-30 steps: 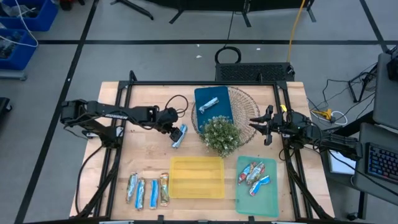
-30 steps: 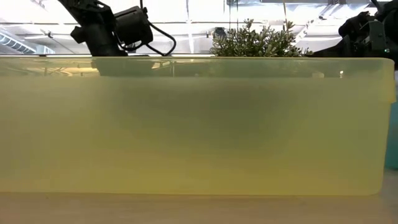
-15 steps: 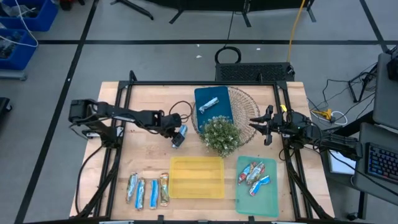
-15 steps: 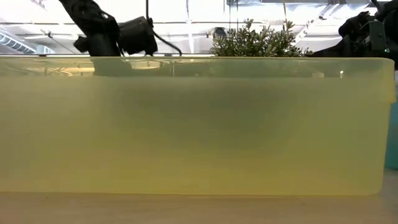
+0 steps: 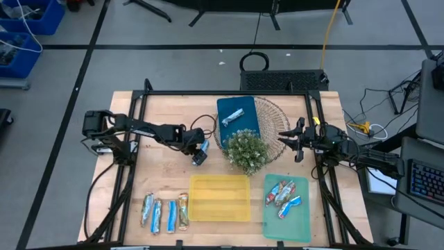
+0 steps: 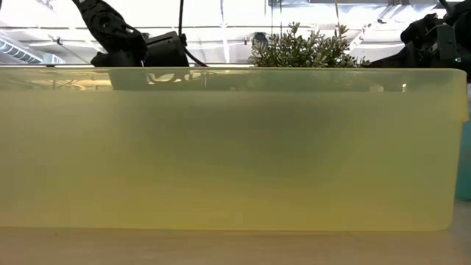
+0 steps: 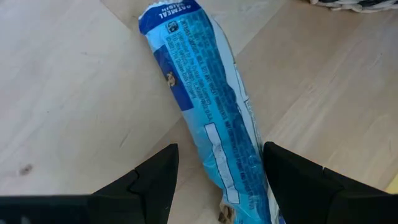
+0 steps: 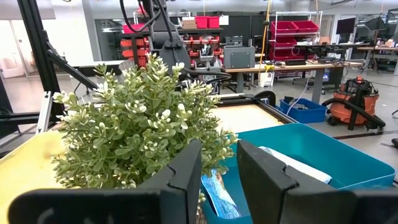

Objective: Pick and place Granola Bars by type
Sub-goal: Put the blue granola bar into the blue bin

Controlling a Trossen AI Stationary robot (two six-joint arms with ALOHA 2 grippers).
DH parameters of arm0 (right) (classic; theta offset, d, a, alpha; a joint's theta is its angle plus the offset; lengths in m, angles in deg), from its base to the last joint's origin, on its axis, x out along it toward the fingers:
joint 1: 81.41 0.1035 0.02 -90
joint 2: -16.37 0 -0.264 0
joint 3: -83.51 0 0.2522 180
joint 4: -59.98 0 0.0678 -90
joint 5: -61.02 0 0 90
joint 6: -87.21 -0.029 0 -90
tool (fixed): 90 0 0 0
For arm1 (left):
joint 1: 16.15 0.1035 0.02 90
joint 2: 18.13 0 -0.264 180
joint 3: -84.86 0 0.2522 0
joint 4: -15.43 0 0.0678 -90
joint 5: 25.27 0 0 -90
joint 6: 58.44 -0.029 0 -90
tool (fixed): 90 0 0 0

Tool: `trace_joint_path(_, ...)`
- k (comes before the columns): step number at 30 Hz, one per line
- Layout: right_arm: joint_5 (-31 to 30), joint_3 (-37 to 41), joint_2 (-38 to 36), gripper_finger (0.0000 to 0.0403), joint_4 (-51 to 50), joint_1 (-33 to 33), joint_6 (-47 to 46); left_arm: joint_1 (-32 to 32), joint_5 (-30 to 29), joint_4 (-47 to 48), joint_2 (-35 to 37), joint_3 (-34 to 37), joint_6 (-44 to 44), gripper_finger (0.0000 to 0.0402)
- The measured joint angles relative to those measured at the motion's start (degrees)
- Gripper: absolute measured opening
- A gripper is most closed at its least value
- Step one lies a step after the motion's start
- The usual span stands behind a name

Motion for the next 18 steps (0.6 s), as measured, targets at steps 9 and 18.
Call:
trace_joint_path(9,0.0,0.0,0.0,0.0093,0.0,0.0,0.0,0.0,0.0,0.1,0.1,0.0,-0.9,0.0241)
trace_joint_path(18,0.0,0.0,0.0,0.0093,0.0,0.0,0.0,0.0,0.1,1.6,0.2,0.0,-0.4,0.0241)
